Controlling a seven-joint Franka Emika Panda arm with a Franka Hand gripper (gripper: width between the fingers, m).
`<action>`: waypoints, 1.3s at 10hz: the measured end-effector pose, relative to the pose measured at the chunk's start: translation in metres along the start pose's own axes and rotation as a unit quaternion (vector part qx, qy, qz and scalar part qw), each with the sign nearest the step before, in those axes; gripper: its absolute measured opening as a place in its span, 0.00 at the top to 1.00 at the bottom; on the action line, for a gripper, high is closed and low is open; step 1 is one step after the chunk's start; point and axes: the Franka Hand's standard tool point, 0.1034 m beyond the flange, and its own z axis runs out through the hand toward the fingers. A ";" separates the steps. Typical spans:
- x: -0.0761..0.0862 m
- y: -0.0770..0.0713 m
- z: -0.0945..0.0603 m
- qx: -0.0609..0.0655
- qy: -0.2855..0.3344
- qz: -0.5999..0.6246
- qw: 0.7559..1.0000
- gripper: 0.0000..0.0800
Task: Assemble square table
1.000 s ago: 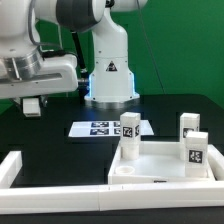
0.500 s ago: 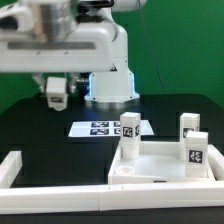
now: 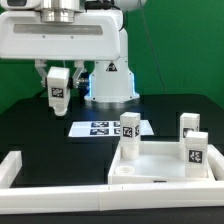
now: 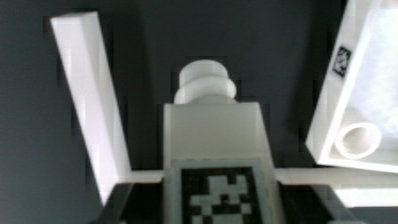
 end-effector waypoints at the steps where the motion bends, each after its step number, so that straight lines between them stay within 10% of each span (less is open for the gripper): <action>1: 0.003 0.004 -0.001 -0.017 0.054 -0.001 0.998 0.64; 4: 0.033 -0.045 0.003 -0.039 0.158 0.001 0.987 0.64; 6: 0.045 -0.080 0.010 -0.031 0.183 0.008 0.983 0.64; 11: 0.042 -0.072 0.011 -0.034 0.178 0.007 0.983 0.64; 13: 0.033 -0.047 0.008 -0.028 0.169 -0.003 0.985 0.64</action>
Offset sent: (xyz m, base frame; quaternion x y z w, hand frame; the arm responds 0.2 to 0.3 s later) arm 0.0562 0.0777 -0.0111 0.0427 0.2205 0.0635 0.9724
